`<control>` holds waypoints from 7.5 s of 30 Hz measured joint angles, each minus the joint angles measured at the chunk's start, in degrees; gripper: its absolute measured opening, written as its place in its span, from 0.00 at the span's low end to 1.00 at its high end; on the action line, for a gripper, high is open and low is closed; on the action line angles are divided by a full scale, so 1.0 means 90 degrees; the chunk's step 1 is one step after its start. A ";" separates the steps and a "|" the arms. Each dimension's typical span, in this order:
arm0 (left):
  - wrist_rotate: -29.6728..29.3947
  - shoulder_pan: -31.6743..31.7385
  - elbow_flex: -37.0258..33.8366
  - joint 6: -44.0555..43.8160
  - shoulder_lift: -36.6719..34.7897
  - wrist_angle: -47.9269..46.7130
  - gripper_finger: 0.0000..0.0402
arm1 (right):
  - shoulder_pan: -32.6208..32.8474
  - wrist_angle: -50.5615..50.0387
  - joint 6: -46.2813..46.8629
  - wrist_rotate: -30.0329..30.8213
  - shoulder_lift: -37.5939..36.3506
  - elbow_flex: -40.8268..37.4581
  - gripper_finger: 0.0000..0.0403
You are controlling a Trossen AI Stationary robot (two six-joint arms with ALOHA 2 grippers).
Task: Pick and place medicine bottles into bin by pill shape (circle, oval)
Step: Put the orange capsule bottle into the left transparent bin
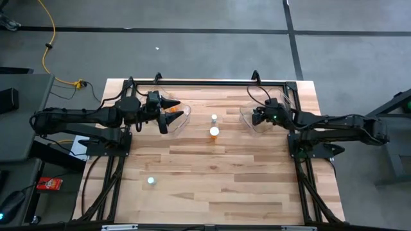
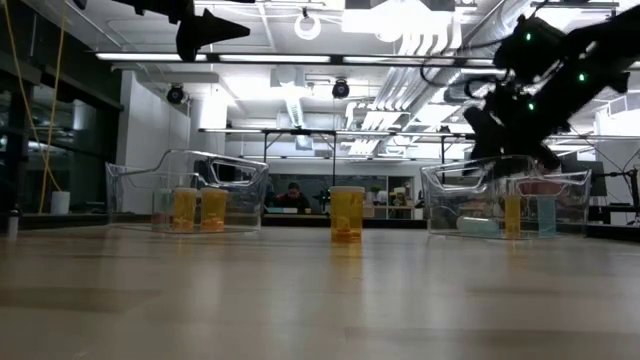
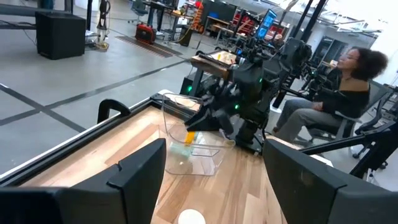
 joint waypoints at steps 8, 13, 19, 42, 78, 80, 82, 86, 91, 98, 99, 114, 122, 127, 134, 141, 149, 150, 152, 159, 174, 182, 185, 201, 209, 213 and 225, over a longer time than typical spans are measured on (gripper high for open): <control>0.0017 0.0002 0.0001 0.0285 -0.0436 -0.0016 0.64 | 0.0093 -0.0103 -0.1284 -0.0496 -0.0857 0.1064 0.47; 0.0389 0.0002 0.0001 0.0302 -0.0762 -0.0018 0.64 | 0.0376 0.0749 -0.2180 -0.1552 -0.1285 0.1451 0.47; 0.0860 -0.0002 0.0001 0.0384 -0.0893 -0.0021 0.64 | 0.0776 0.1777 -0.2744 -0.2378 -0.1389 0.1466 0.47; 0.0860 0.0000 0.0001 0.0337 -0.0895 -0.0023 0.64 | 0.0894 0.1947 -0.1964 -0.2287 -0.1244 0.1466 0.47; 0.0698 -0.0002 0.0005 -0.0527 -0.0562 -0.0116 0.64 | 0.1671 0.2142 -0.2968 -0.2108 0.1638 0.2503 0.47; 0.0696 -0.0002 0.0016 -0.0553 -0.0327 -0.0132 0.64 | 0.1671 0.2153 -0.2962 -0.2105 0.1569 0.2503 0.47; 0.0711 -0.0005 0.0122 -0.0568 0.0039 -0.0131 0.64 | 0.1671 0.2190 -0.2957 -0.2062 0.1496 0.2508 0.47; 0.0886 -0.0032 0.0577 -0.0399 0.1027 -0.0227 0.64 | 0.1671 0.2254 -0.2948 -0.1902 0.1256 0.2508 0.47; 0.0818 -0.0199 0.1402 0.0777 0.2461 -0.0789 0.64 | 0.1671 0.2270 -0.2988 -0.1571 0.0877 0.2508 0.47; 0.0574 -0.0250 0.2154 0.1412 0.4214 -0.1084 0.64 | 0.1671 0.2258 -0.2991 -0.1280 0.0564 0.2508 0.47; 0.0488 -0.0250 0.2228 0.1416 0.4422 -0.1077 0.64 | 0.1671 0.2263 -0.2991 -0.1262 0.0564 0.2508 0.47; 0.0323 -0.0245 0.2438 0.1913 0.6335 -0.0015 0.64 | 0.1671 0.2233 -0.2931 -0.1246 0.0586 0.2508 0.47; -0.0017 -0.0245 0.2439 0.1894 0.6441 -0.0047 0.64 | 0.1671 0.2235 -0.2923 -0.1246 0.0586 0.2505 0.47; -0.0063 -0.0233 0.2439 0.1892 0.6439 -0.0022 0.64 | 0.1671 0.2235 -0.2920 -0.1246 0.0588 0.2505 0.47; 0.0050 -0.0240 0.2437 0.1895 0.6439 -0.0151 0.64 | 0.1671 0.2234 -0.2932 -0.1246 0.0588 0.2505 0.47; 0.0478 -0.0239 0.2429 0.2929 0.6349 -0.0196 0.64 | 0.1671 0.2234 -0.2937 -0.1246 0.0588 0.2505 0.47; 0.1253 -0.0126 0.2703 0.5197 0.5911 -0.0727 0.64 | 0.1671 0.2201 -0.2801 -0.1248 0.0591 0.2501 0.47; 0.1380 -0.0088 0.2849 0.5562 0.5968 -0.0999 0.64 | 0.1671 0.2202 -0.2799 -0.1248 0.0591 0.2500 0.47; 0.1463 -0.0041 0.3230 0.6198 0.6197 -0.1460 0.64 | 0.1671 0.2204 -0.2758 -0.1249 0.0591 0.2500 0.47; 0.1357 0.0015 0.4464 0.7760 0.6989 -0.2995 0.64 | 0.1671 0.2161 -0.2582 -0.1249 0.0591 0.2500 0.47; 0.0777 0.0051 0.4673 0.9966 0.7274 -0.3499 0.64 | 0.1674 0.2153 -0.2437 -0.1249 0.0588 0.2500 0.47; 0.0663 -0.0002 0.4675 1.0383 0.7488 -0.3223 0.64 | 0.1673 0.2157 -0.2437 -0.1249 0.0588 0.2500 0.47; 0.0680 -0.0002 0.4687 1.0390 0.7580 -0.3123 0.64 | 0.1675 0.2140 -0.2437 -0.1249 0.0588 0.2500 0.47; 0.0256 -0.0073 0.4678 0.8266 0.7322 -0.2446 0.64 | 0.1673 0.2163 -0.2493 -0.1249 0.0588 0.2500 0.47; 0.0725 0.0407 0.4682 0.5760 0.6949 -0.2265 0.64 | 0.1673 0.2250 -0.2541 -0.1249 0.0588 0.2500 0.47; 0.0654 0.0668 0.4676 0.5411 0.6949 -0.2268 0.64 | 0.1673 0.2501 -0.2549 -0.1249 0.0588 0.2500 0.47; 0.1465 0.1269 0.6579 0.4662 0.7783 -0.3559 0.64 | 0.1671 0.2875 -0.2539 -0.1249 0.0588 0.2500 0.47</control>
